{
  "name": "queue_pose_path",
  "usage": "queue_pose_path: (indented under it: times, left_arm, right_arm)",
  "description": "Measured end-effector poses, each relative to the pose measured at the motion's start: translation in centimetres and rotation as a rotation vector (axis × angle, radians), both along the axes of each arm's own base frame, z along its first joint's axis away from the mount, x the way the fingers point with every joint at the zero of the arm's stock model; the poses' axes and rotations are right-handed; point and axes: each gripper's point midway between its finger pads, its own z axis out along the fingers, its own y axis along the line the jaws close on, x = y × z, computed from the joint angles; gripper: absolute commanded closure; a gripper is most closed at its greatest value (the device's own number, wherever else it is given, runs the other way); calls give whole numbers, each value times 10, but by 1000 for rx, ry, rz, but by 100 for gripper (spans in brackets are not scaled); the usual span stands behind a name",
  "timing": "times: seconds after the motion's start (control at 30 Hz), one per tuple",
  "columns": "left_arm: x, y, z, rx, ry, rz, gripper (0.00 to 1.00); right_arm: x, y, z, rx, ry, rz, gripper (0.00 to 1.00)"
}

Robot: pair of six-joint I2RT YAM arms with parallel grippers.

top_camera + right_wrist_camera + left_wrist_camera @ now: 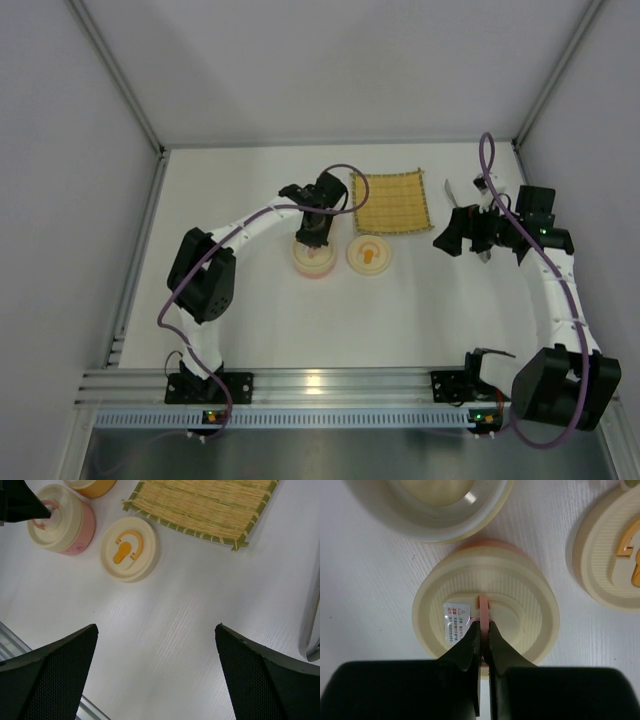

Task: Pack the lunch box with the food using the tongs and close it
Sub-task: Close the box lid on the packing box.

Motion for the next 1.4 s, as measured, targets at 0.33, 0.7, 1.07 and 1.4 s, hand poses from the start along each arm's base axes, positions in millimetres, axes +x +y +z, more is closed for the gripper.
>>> queue_pose_path:
  times: [0.33, 0.7, 1.07, 1.4]
  left_arm:
    - [-7, -6, 0, -44, 1, -199, 100]
    - [-22, -19, -2, -93, 28, -557, 100]
    - [-37, -11, -6, -28, -62, -955, 100]
    - [-36, 23, -8, 53, -119, -1065, 100]
  right_arm:
    - [0, 0, -1, 2, 5, 1, 1]
    - [0, 1, -1, 4, 5, 3, 1]
    - [0, 1, -1, 4, 4, 6, 1]
    - [0, 1, -1, 5, 4, 6, 1]
